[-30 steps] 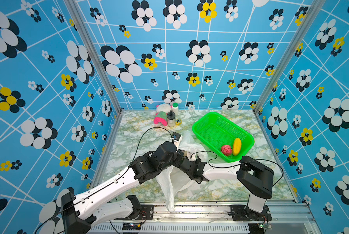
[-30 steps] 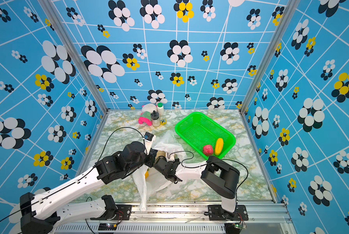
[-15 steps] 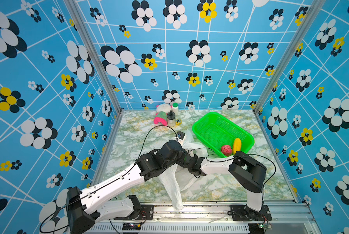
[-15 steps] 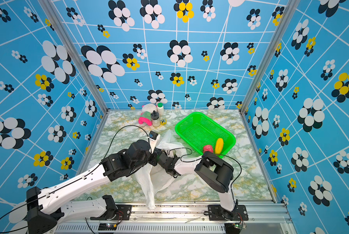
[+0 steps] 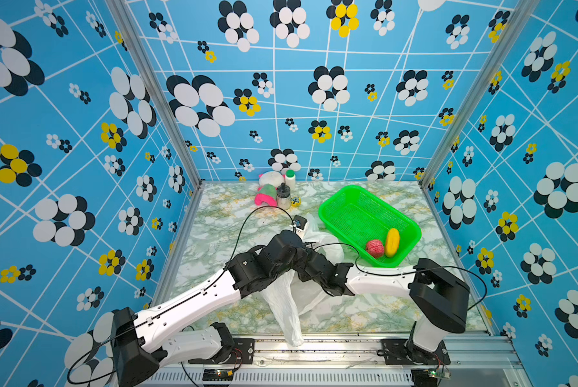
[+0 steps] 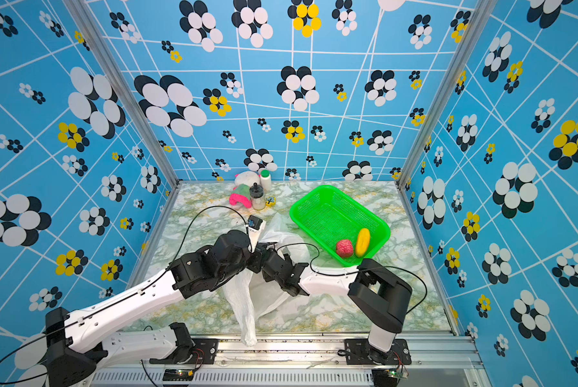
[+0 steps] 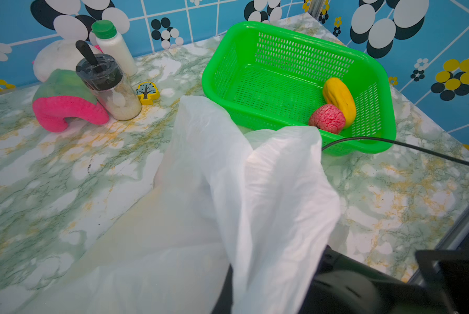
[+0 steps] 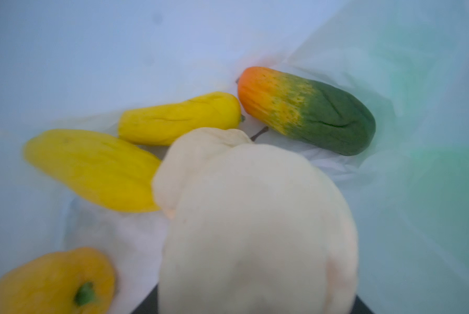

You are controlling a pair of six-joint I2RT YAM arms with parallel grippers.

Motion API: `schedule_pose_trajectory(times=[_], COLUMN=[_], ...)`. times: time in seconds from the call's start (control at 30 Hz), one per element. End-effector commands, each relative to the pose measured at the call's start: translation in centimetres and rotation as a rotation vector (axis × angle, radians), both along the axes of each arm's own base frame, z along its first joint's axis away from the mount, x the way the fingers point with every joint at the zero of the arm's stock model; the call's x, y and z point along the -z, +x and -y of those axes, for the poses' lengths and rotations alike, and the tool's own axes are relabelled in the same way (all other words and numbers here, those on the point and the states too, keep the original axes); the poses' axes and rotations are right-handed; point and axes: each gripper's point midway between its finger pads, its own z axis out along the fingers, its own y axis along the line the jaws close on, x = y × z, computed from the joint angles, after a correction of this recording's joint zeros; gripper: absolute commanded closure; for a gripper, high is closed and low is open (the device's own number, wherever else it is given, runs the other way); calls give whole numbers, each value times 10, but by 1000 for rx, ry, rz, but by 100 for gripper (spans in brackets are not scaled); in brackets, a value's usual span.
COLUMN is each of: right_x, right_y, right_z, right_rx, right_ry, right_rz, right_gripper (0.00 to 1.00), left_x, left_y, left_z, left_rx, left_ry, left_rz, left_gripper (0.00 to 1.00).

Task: Untie the knot of the plastic bag and take out the fruit
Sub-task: Pick up the fruit from the plastic bag, then place the fruit in the basket.

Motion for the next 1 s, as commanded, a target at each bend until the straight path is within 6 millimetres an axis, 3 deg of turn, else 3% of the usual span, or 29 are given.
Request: schedule_pose_trajectory(times=[0.0, 0.23, 0.4, 0.67, 0.83, 0.97], right_x=[-33, -91, -119, -142, -147, -139], right_y=[-13, -69, -86, -75, -44, -23], right_z=[-15, -35, -17, 55, 121, 179], right_rx=[-111, -367, -417, -242, 34, 256], right_ry=[101, 269, 346, 308, 243, 254], right_rz=[47, 116, 184, 362, 431, 454], right_gripper=[49, 48, 50, 53, 55, 55], left_x=[-3, -3, 0, -2, -1, 2], left_y=[1, 4, 4, 3, 4, 4], left_z=[2, -1, -3, -8, -10, -10], left_rx=[6, -5, -7, -7, -8, -8], left_ry=[13, 18, 11, 2, 5, 2], left_rz=[11, 9, 2, 9, 0, -1], left_gripper=[100, 100, 100, 100, 100, 100])
